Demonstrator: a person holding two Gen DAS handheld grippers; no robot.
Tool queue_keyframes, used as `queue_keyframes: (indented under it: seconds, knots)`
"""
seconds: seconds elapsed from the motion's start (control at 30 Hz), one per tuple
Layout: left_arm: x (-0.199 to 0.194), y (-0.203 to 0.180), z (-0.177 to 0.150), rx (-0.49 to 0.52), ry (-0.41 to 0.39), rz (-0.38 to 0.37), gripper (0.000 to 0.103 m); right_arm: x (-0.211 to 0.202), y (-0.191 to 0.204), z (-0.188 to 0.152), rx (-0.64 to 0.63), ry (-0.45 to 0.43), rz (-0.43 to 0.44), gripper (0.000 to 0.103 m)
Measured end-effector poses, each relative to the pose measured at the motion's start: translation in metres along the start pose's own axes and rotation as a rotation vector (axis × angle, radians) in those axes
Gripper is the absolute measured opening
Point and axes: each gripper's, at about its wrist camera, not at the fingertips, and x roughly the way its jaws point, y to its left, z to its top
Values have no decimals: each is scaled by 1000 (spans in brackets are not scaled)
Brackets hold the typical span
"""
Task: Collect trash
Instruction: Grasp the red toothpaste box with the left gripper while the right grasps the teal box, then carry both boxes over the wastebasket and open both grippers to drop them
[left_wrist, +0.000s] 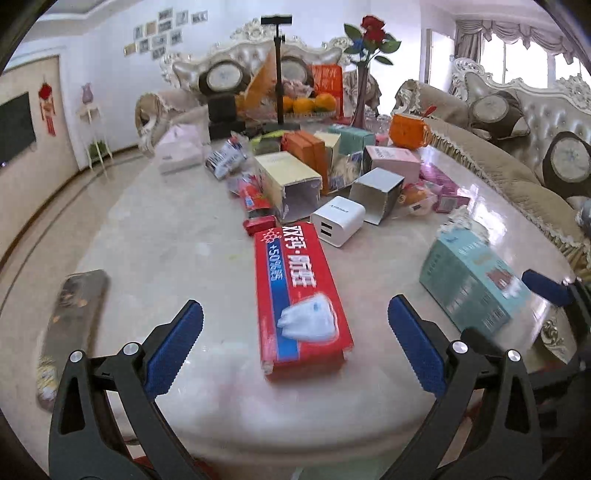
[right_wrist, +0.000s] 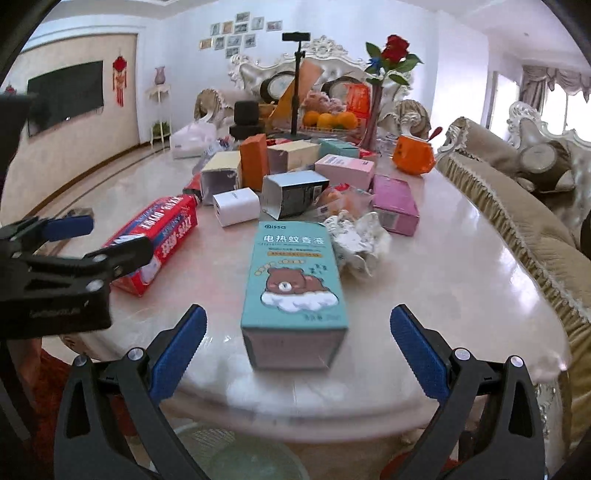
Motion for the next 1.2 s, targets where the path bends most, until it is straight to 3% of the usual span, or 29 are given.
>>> queue_keyframes:
  seconds: [0.03, 0.07, 0.1, 0.13, 0.17, 0.2, 0.4, 0.57, 0.7, 0.8, 0.9, 0.97, 1.0, 1.1, 1.2]
  knots:
    - [4, 0, 1, 4, 11, -10, 97, 4, 1, 2, -10, 2, -8, 93]
    - [11, -1, 4, 10, 26, -14, 97, 9, 1, 2, -15, 13, -9, 83]
    - [18, -3, 5, 15, 45, -2, 90, 14, -1, 2, -7, 27, -1, 70]
    - [25, -3, 7, 18, 69, -3, 66, 18, -2, 3, 8, 38, 22, 61]
    - [32, -3, 8, 16, 92, -16, 54, 22, -4, 3, 25, 54, 53, 47]
    - [37, -2, 7, 9, 109, -24, 48, 28, -6, 4, 46, 79, 78, 46]
    - [27, 9, 8, -16, 76, -35, 47, 10, -13, 9, 88, 34, 142, 45]
    - [-53, 26, 2, -39, -52, -135, 47, -43, -27, 10, 122, -19, 273, 45]
    - [-122, 25, -44, 14, -73, -223, 47, -95, -32, -26, 135, 28, 367, 45]
    - [-135, 15, -99, 31, 38, -275, 47, -109, -26, -70, 182, 145, 409, 45]
    - [-102, -1, -159, 2, 231, -313, 47, -82, -14, -124, 220, 318, 403, 46]
    - [-56, -14, -196, -13, 378, -312, 47, -50, -7, -152, 240, 436, 394, 45]
    - [-43, -19, -205, -7, 411, -309, 47, -27, 1, -170, 222, 499, 369, 45]
    - [6, -41, -230, 54, 515, -304, 47, 11, 20, -191, 181, 582, 353, 46]
    - [30, -52, -242, 73, 582, -312, 53, 34, 33, -197, 155, 625, 357, 48]
